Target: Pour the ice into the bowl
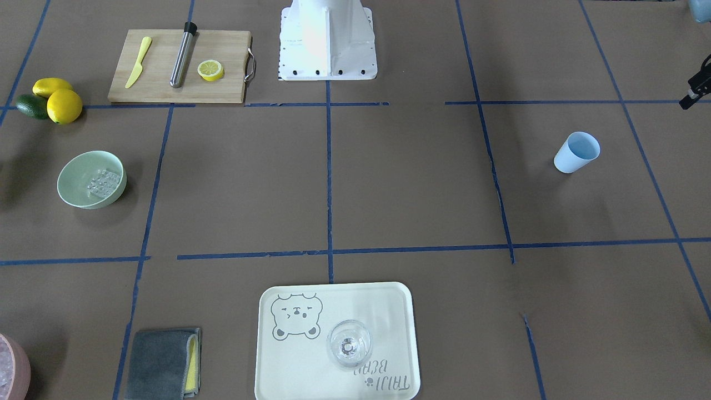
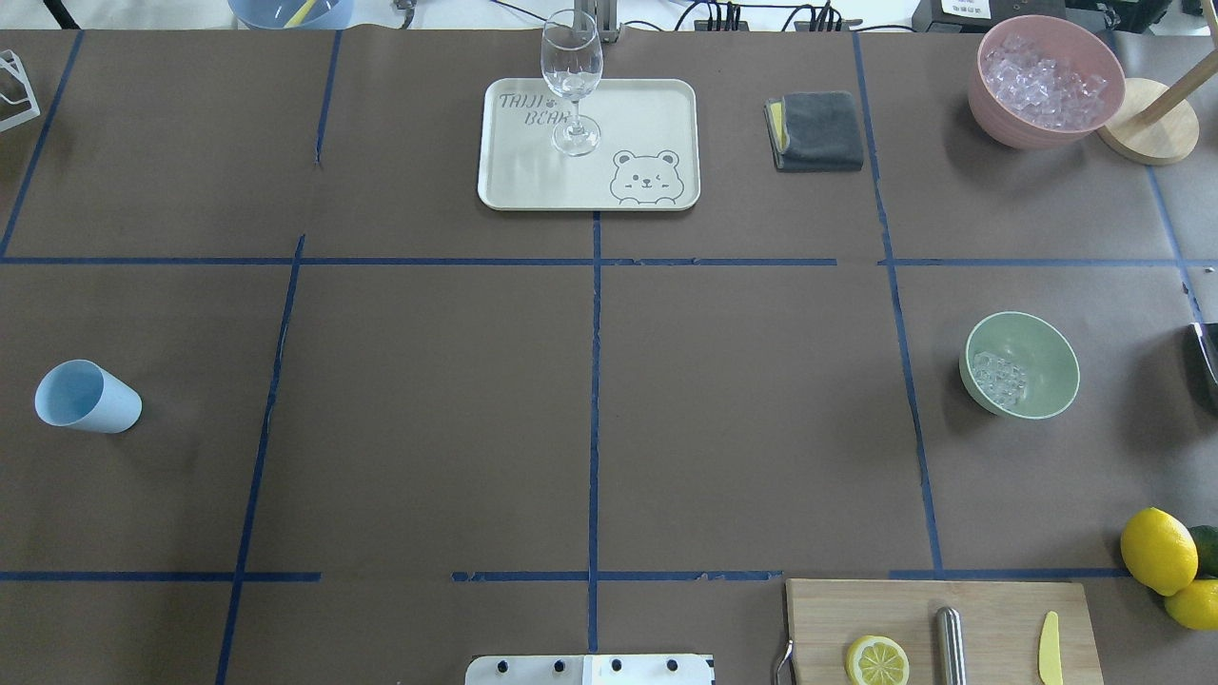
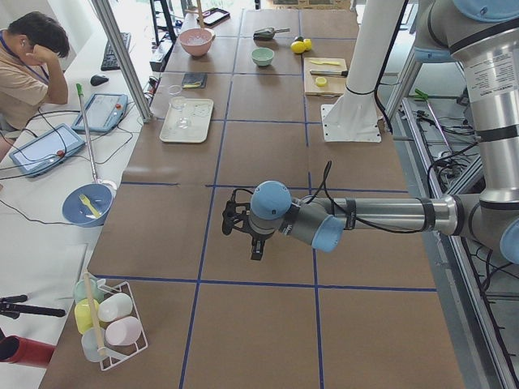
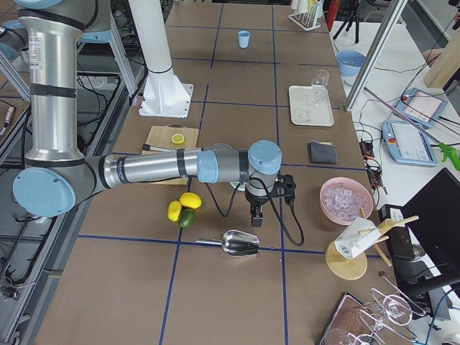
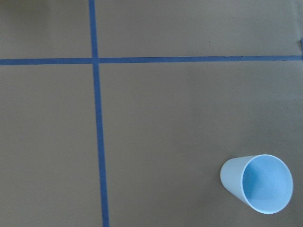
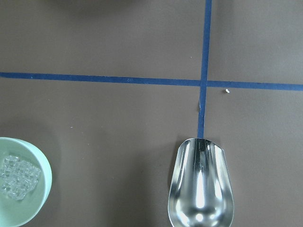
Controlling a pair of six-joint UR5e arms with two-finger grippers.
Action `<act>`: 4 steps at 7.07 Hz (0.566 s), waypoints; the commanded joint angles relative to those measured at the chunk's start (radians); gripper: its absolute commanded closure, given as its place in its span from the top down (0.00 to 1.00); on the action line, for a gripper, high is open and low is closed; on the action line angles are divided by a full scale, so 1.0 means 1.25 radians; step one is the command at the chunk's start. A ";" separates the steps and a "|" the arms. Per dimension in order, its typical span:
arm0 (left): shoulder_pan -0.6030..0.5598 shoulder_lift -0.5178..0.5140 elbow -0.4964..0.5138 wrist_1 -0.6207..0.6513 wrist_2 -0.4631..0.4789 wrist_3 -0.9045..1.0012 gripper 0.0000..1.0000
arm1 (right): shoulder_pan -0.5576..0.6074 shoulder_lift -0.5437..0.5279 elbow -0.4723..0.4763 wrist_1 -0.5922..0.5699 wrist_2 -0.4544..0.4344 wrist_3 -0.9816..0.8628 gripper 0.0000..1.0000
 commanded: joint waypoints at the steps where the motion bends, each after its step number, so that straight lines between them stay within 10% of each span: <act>1: -0.005 0.008 -0.010 -0.012 0.128 0.109 1.00 | -0.001 0.004 -0.001 -0.007 -0.001 0.002 1.00; 4: -0.051 -0.029 -0.027 0.170 0.031 0.155 1.00 | -0.009 0.007 -0.007 -0.005 -0.050 0.002 1.00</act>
